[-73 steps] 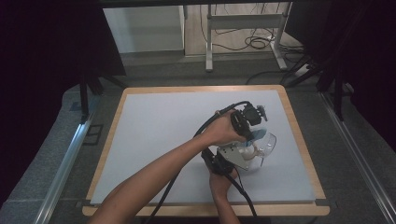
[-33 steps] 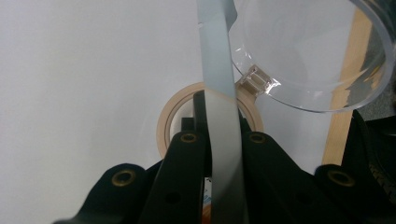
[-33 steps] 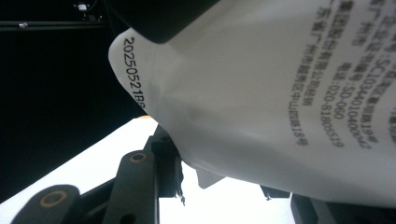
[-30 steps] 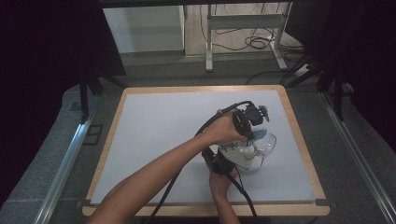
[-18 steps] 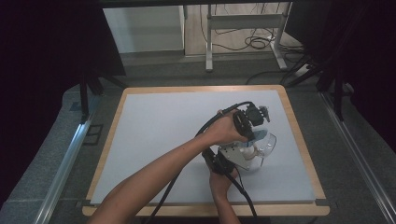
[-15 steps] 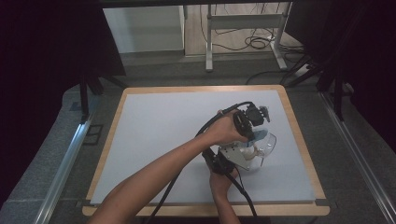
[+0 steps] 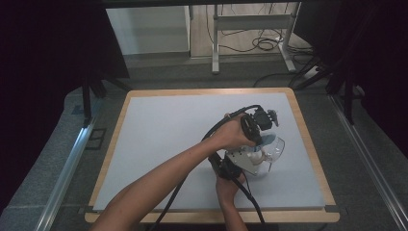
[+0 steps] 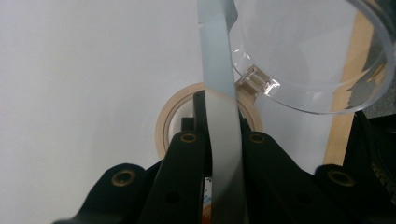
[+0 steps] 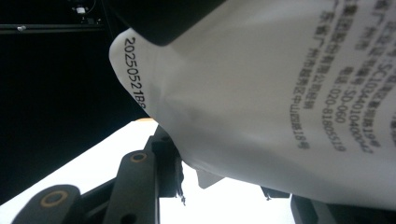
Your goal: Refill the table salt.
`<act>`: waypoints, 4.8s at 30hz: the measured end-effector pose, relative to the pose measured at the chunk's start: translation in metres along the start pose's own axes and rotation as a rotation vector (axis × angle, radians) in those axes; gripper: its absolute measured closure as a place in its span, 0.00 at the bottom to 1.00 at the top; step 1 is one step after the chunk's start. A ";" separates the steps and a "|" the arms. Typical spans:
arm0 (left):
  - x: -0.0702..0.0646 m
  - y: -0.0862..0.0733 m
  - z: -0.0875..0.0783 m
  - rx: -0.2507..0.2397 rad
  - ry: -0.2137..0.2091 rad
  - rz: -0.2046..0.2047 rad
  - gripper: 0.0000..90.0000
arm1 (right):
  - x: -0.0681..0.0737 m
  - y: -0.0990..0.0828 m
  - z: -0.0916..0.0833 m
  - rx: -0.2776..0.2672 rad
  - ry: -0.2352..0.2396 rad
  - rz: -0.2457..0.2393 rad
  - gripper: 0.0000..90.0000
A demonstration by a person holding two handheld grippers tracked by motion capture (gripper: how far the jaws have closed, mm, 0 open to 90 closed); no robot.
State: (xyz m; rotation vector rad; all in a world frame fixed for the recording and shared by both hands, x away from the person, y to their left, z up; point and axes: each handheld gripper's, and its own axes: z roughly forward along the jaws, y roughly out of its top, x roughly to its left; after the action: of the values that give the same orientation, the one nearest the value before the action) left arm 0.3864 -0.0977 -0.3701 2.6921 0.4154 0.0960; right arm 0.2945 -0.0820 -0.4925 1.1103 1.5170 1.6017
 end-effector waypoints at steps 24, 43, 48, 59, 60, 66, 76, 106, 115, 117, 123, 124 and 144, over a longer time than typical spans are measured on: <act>0.001 -0.001 -0.003 -0.008 0.000 -0.004 1.00 | 0.001 0.002 0.001 0.000 0.007 -0.015 0.64; 0.004 -0.017 -0.006 -0.078 -0.033 -0.037 1.00 | 0.002 -0.012 -0.005 0.041 0.043 -0.047 0.63; 0.005 -0.020 -0.007 -0.092 -0.042 -0.043 1.00 | 0.001 -0.016 -0.007 0.054 0.042 -0.047 0.63; 0.007 -0.023 -0.009 -0.123 -0.048 -0.047 1.00 | -0.002 -0.022 -0.010 0.073 0.044 -0.052 0.61; 0.006 -0.024 -0.010 -0.126 -0.049 -0.051 1.00 | -0.002 -0.022 -0.010 0.072 0.043 -0.051 0.61; 0.007 -0.029 -0.016 -0.155 -0.050 -0.057 1.00 | -0.003 -0.025 -0.013 0.077 0.045 -0.055 0.59; 0.009 -0.037 -0.020 -0.185 -0.065 -0.069 1.00 | -0.006 -0.031 -0.017 0.111 0.051 -0.054 0.56; 0.019 -0.076 -0.031 -0.415 -0.112 -0.155 1.00 | -0.040 -0.029 -0.070 0.262 0.138 -0.159 0.42; 0.023 -0.093 -0.027 -0.434 -0.098 -0.183 1.00 | -0.077 -0.024 -0.113 0.242 0.168 -0.144 0.41; 0.026 -0.099 -0.025 -0.446 -0.098 -0.204 1.00 | -0.080 -0.025 -0.118 0.245 0.168 -0.159 0.41; 0.035 -0.116 -0.025 -0.471 -0.104 -0.246 1.00 | -0.088 -0.024 -0.124 0.238 0.162 -0.147 0.41; 0.036 -0.118 -0.025 -0.477 -0.104 -0.250 1.00 | -0.090 -0.023 -0.124 0.235 0.156 -0.152 0.41; 0.054 -0.188 -0.044 -0.593 0.021 -0.362 1.00 | -0.140 -0.022 -0.141 0.257 0.046 -0.123 0.41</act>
State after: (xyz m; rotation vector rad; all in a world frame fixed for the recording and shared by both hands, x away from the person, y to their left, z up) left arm 0.3809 0.0997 -0.4071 2.0052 0.7417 0.1198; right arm 0.2243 -0.2653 -0.5289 1.0972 1.8241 1.3868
